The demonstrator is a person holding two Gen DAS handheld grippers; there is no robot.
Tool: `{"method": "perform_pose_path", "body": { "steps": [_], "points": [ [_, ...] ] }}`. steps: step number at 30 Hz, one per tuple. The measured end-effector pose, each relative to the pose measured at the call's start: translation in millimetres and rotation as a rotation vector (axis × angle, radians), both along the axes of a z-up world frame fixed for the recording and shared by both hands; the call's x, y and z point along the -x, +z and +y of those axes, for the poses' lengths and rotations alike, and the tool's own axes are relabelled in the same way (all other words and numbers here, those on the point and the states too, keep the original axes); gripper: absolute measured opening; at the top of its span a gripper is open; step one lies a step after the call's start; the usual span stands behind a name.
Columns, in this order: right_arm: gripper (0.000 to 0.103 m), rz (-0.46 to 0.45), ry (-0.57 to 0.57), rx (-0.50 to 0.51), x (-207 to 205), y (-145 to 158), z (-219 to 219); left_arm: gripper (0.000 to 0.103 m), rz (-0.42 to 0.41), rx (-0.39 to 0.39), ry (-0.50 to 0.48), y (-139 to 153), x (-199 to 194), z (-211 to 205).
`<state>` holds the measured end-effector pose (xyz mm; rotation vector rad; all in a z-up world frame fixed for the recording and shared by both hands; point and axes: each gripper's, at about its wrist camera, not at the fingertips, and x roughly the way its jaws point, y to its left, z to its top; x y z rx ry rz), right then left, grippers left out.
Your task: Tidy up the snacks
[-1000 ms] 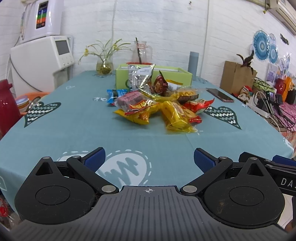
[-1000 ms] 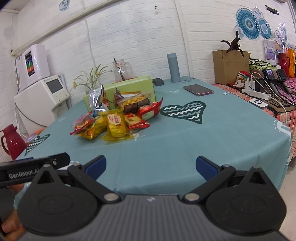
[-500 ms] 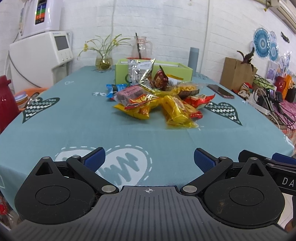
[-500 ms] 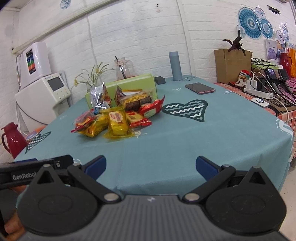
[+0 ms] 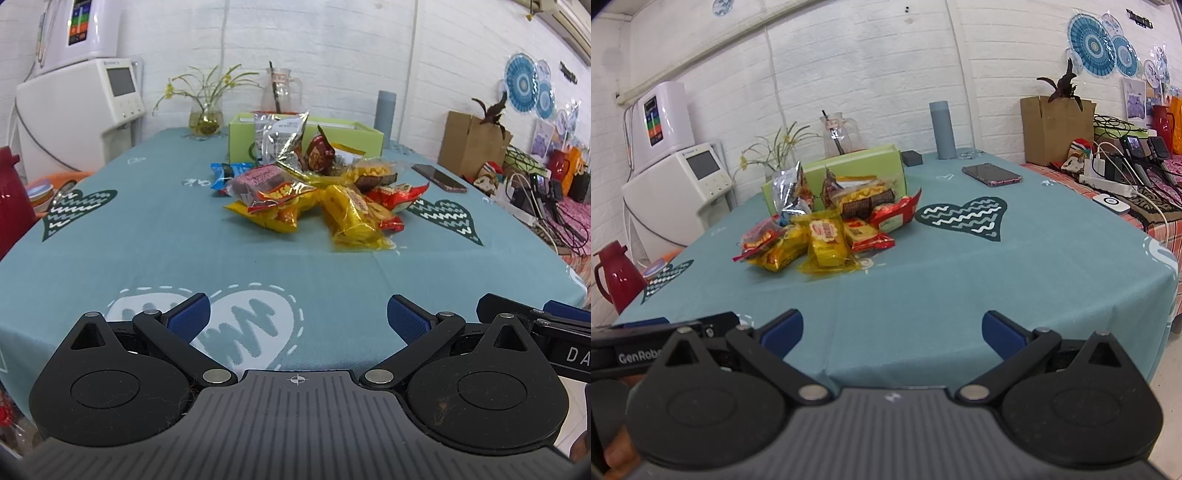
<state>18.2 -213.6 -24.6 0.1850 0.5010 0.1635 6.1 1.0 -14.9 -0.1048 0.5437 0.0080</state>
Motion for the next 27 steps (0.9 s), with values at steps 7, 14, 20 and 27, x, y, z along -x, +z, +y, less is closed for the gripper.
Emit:
{"method": "perform_pose_path", "body": {
  "steps": [7,14,20,27],
  "points": [
    [0.103,-0.002,0.009,0.006,-1.9,-2.3,0.8,0.092,0.001,0.029,-0.011,3.2,-4.0,6.5],
    [0.103,-0.13,0.014,0.075,-24.3,-13.0,8.8,0.092,-0.06,0.097,-0.006,31.9,-42.4,23.6],
    [0.103,-0.014,0.039,0.111,-79.4,-35.6,11.9,0.09,0.019,0.097,0.002,15.9,-69.9,36.6],
    [0.103,-0.01,0.071,0.163,-98.2,-46.0,15.7,0.087,0.084,0.125,0.031,12.7,-95.9,52.9]
  ]
}}
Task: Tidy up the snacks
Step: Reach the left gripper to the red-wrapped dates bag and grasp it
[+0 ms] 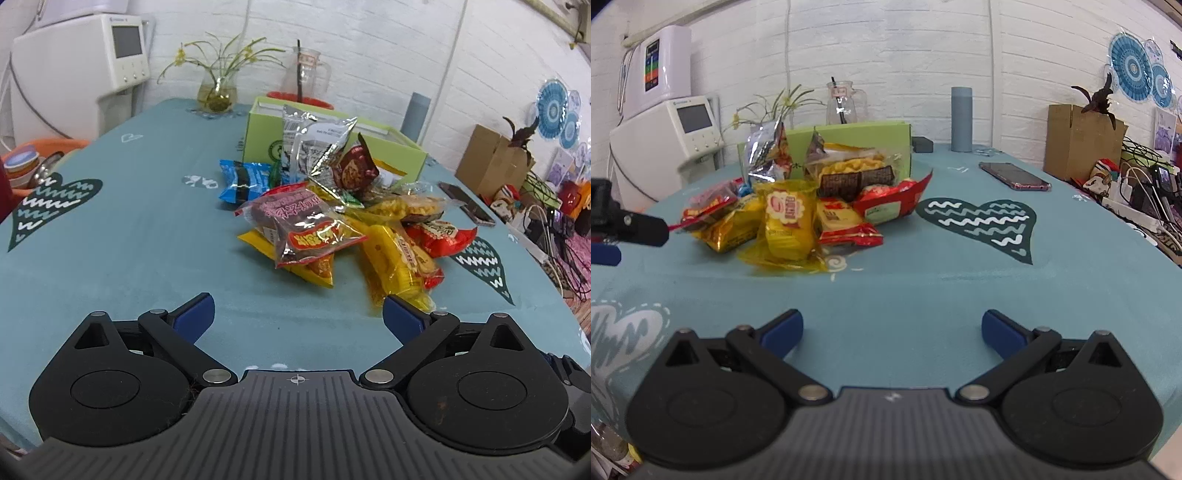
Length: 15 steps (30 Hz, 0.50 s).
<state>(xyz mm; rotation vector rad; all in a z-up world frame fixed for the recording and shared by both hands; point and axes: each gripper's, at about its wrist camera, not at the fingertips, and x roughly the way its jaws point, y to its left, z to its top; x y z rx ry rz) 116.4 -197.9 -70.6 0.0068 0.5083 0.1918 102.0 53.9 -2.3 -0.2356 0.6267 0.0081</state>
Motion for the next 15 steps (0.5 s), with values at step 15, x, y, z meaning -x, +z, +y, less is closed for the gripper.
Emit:
{"method": "perform_pose_path", "body": {
  "steps": [15],
  "points": [
    [0.103,-0.108,0.539,0.112,-66.6,68.5,124.2,0.06,0.125,0.104,-0.104,27.2,-118.2,69.7]
  ]
}}
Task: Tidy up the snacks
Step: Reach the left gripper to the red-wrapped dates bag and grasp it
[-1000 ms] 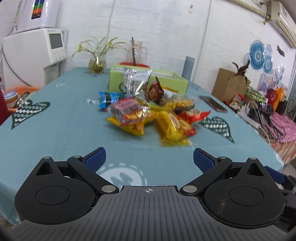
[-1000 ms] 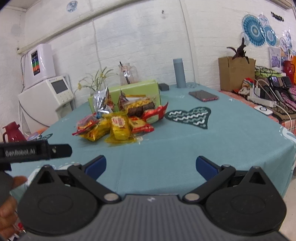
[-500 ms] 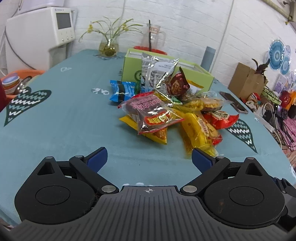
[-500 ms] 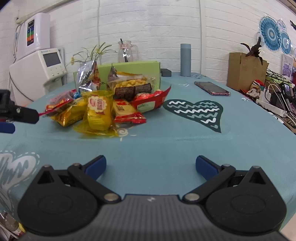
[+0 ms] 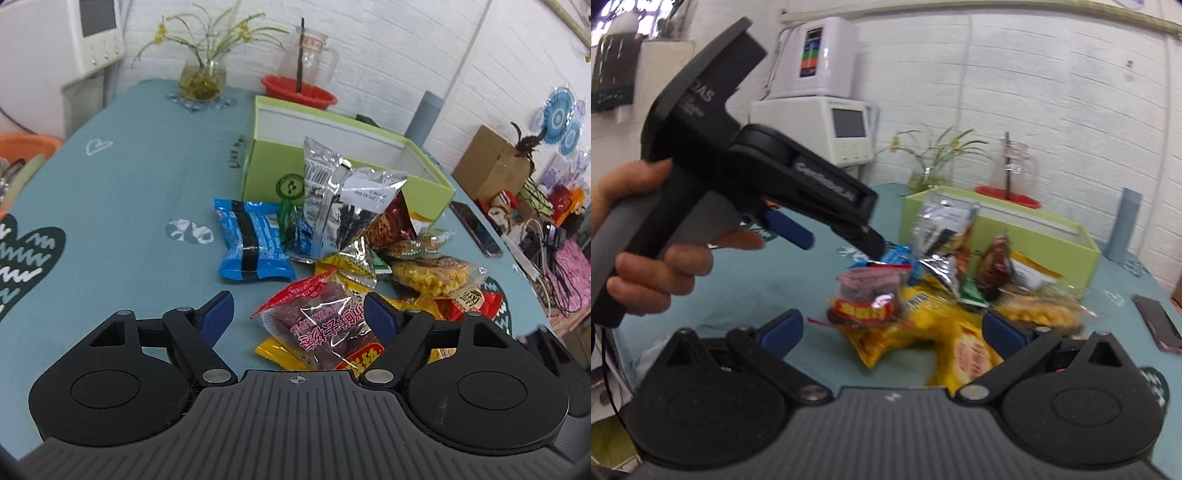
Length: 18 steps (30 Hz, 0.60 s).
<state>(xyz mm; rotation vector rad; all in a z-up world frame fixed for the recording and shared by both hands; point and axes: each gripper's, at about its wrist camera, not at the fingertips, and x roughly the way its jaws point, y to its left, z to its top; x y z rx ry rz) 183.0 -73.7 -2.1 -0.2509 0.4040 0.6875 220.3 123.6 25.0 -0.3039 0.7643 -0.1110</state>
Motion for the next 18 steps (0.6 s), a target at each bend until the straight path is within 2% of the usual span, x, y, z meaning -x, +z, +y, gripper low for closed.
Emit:
{"method": "perform_pose_path", "body": {
  "steps": [3,5,8,11,16,17,18],
  "points": [
    [0.102,0.058,0.05,0.025,-25.6,-7.1,23.2,0.053,0.038,0.027,-0.05,-12.4,-11.6,6.7],
    [0.102,0.104,0.088,0.04,-33.6,-13.3,35.5,0.052,0.052,0.04,-0.069,-20.4,-15.4,10.3],
    [0.102,0.149,0.148,0.028,-26.0,-20.3,46.5,0.041,0.049,0.109,-0.115,-27.3,-7.1,21.5],
    [0.102,0.201,0.224,-0.008,-9.2,-24.3,54.3,0.039,0.082,0.141,-0.122,-35.9,14.7,34.3],
    [0.102,0.296,0.236,-0.076,6.9,-29.3,53.4,0.039,0.126,0.129,-0.089,-43.7,53.7,42.9],
    [0.102,0.309,0.218,-0.078,8.0,-28.4,51.7,0.041,0.112,0.108,-0.08,-39.6,59.5,44.4],
    [0.102,0.31,0.194,-0.083,8.8,-26.6,50.6,0.049,0.091,0.088,-0.062,-33.9,63.6,47.0]
  ]
}}
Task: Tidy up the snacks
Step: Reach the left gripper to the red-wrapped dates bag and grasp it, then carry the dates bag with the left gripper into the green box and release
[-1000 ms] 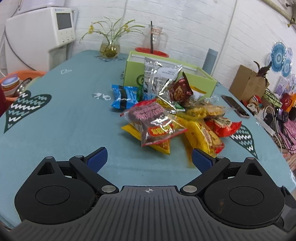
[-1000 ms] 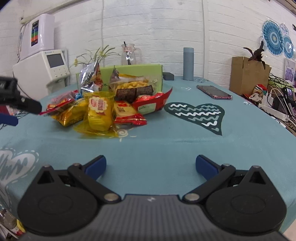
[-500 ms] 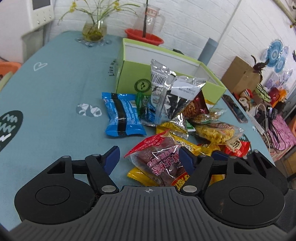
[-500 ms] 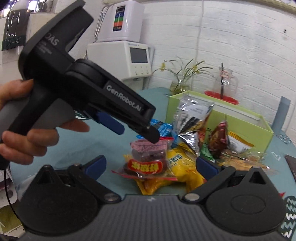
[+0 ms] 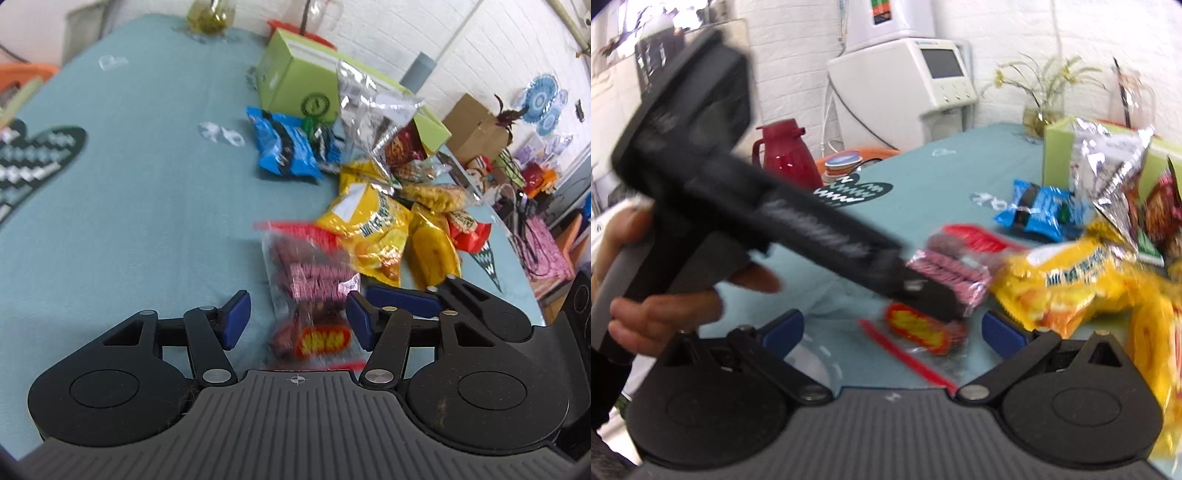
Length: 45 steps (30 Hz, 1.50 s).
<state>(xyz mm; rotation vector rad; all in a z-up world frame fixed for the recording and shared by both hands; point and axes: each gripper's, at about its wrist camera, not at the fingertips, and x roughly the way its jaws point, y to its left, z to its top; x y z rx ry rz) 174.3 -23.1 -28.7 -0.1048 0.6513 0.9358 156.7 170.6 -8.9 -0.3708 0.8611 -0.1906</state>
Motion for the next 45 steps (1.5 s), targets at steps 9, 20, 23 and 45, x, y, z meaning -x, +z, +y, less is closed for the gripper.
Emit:
{"method": "perform_pose_path", "body": {
  "steps": [9,20,23,45],
  "points": [
    [0.102,0.067,-0.106,-0.001,3.7,1.4,2.5,0.063,-0.039,-0.106,-0.017,12.6,-10.9,6.8],
    [0.099,0.052,-0.066,0.05,6.3,-7.3,21.1,0.046,0.026,0.079,-0.152,-6.8,-4.4,0.4],
    [0.099,0.035,-0.077,0.074,3.4,-7.5,16.0,0.046,0.023,0.095,-0.178,-4.9,4.4,-8.5],
    [0.072,-0.062,-0.115,-0.018,5.4,23.2,-12.7,0.01,-0.043,0.076,-0.09,25.2,2.5,-17.1]
  ]
}}
